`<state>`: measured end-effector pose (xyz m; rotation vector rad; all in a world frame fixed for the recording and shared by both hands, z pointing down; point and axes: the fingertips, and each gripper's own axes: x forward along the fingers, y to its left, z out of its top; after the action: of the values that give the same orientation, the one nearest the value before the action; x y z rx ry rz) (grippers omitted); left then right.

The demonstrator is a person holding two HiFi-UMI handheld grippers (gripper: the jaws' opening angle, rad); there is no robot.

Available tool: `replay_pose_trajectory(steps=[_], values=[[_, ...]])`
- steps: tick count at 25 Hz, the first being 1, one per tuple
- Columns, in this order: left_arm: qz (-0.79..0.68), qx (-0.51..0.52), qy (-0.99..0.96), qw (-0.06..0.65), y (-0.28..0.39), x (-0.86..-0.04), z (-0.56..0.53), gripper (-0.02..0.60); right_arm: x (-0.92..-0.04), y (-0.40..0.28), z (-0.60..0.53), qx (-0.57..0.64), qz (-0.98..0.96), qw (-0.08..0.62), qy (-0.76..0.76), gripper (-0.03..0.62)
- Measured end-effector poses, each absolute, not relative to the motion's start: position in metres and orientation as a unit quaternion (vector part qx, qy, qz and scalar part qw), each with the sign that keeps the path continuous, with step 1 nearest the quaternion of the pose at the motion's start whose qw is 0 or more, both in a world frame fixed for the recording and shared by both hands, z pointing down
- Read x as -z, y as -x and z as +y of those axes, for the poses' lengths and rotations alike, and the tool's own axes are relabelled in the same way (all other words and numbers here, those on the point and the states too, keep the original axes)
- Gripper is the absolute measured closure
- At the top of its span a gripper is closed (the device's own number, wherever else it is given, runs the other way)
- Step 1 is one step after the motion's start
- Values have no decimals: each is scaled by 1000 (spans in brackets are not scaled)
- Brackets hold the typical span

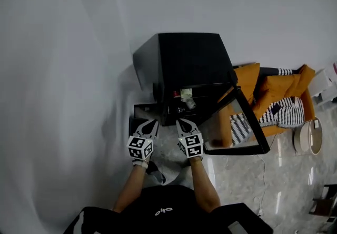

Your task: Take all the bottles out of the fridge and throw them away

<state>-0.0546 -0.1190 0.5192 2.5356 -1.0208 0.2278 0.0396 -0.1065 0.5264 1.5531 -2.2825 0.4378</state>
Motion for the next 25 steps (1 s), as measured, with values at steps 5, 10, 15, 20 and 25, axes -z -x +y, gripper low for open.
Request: replay_pose_trajectory(steps=[5,10,15,20,25], values=[[-354,-87,-914,180,11,-489,-125,577,-489,-82,-107,-137,-815,169,-537,585],[-363,-92,-914,159,-25,-477,-128,577,-467,-127,-106,-128,-821,159,-532,585],[-363,-96,-918,124,-62,-462,-130,577,-459,-172,-110,-127,-822,140,-537,585],[-365,-91,-921,106,-84,-451,-129,577,-453,-204,-114,-119,-822,127,-542,585],[-375,-94,-917,98,-96,-447,-130,577,-450,-224,-118,-117,-824,122,-541,585]])
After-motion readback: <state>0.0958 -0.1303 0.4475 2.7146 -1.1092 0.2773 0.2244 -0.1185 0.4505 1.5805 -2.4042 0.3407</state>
